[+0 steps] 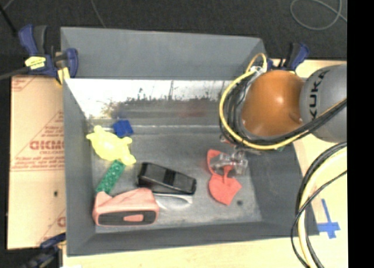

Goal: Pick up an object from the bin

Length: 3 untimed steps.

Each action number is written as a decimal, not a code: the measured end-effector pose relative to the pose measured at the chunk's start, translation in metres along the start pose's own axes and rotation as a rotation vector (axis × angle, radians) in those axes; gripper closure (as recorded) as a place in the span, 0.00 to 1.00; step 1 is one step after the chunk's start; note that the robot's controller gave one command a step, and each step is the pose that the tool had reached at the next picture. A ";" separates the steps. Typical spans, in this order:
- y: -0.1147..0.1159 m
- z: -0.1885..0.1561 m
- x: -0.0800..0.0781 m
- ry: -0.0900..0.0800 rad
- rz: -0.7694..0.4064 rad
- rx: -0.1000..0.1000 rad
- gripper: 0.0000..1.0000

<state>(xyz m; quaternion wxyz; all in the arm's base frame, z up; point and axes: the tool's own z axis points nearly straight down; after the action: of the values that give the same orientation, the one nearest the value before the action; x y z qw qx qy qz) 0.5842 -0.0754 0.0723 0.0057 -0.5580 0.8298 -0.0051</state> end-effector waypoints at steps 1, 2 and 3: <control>0.000 0.000 0.000 0.000 0.000 0.000 1.00; 0.000 -0.002 0.000 -0.001 0.001 0.000 1.00; 0.001 -0.009 0.000 0.000 0.003 -0.001 1.00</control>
Offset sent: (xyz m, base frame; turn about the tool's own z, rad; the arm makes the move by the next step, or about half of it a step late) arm 0.0000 -0.0001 0.0203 0.0000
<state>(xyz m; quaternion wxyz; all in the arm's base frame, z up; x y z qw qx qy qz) 0.5833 -0.0755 0.0817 0.0056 -0.5567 0.8307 -0.0045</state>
